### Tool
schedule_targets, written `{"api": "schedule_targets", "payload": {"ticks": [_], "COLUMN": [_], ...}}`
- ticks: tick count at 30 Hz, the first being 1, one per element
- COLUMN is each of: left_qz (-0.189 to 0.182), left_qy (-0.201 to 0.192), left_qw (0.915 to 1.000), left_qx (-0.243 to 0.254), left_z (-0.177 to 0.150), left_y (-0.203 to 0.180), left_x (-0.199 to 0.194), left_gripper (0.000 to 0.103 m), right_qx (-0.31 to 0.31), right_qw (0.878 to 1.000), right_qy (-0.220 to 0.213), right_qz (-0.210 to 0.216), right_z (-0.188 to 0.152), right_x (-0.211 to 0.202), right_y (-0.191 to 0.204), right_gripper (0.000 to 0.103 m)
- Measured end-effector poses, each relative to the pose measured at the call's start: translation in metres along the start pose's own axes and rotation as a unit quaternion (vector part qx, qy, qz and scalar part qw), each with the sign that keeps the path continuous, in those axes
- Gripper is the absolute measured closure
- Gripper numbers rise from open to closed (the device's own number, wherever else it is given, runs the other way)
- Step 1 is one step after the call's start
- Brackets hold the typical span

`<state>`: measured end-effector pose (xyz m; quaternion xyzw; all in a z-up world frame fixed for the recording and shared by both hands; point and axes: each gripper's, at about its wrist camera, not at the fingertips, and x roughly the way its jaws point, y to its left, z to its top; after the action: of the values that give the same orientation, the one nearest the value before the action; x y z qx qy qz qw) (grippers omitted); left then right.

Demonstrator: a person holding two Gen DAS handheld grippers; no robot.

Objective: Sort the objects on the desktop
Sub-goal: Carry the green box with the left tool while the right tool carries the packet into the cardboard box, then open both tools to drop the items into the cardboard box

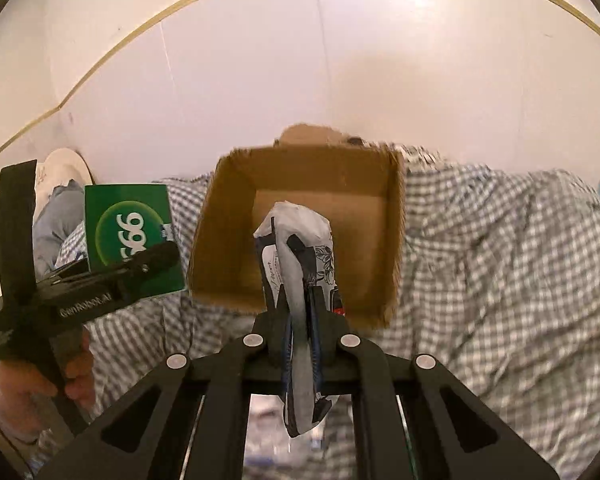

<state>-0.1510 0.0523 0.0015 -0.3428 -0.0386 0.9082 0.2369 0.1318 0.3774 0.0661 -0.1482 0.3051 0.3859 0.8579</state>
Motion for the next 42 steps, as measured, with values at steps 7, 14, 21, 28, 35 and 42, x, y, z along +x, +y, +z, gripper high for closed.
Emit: {"api": "schedule_targets", "payload": {"ticks": [7,14,21,28,35,42], "left_qz": [0.021,0.048,0.054,0.042,0.060,0.068], "left_qy": [0.016,0.038,0.035,0.042,0.068,0.115], "left_qw": [0.9994,0.9978,0.9971,0.9975,0.9945,0.9888], "left_qx": [0.023,0.024,0.041,0.039,0.053,0.067], "left_z": [0.023,0.028,0.034,0.014,-0.040,-0.104], "left_y": [0.002,0.001,-0.004,0.015,0.035,0.052], "left_x": [0.071,0.117,0.100,0.039,-0.004,-0.018], "left_gripper": [0.010,0.000,0.000,0.000,0.000,0.000], "right_qx": [0.032,0.064,0.083,0.087,0.072,0.072], "right_qw": [0.998,0.996,0.993,0.992,0.993,0.993], "right_qy": [0.022,0.026,-0.004,0.005,0.013,0.051], "right_qz": [-0.042,-0.052,-0.080,-0.092,-0.090,-0.080], "right_z": [0.029,0.031,0.027,0.015,-0.022,-0.071], "right_x": [0.069,0.115,0.093,0.044,-0.003,-0.008], "right_y": [-0.032,-0.058,-0.066,-0.038,-0.008,0.008], "right_gripper": [0.096,0.080,0.045,0.045,0.044,0.034]}}
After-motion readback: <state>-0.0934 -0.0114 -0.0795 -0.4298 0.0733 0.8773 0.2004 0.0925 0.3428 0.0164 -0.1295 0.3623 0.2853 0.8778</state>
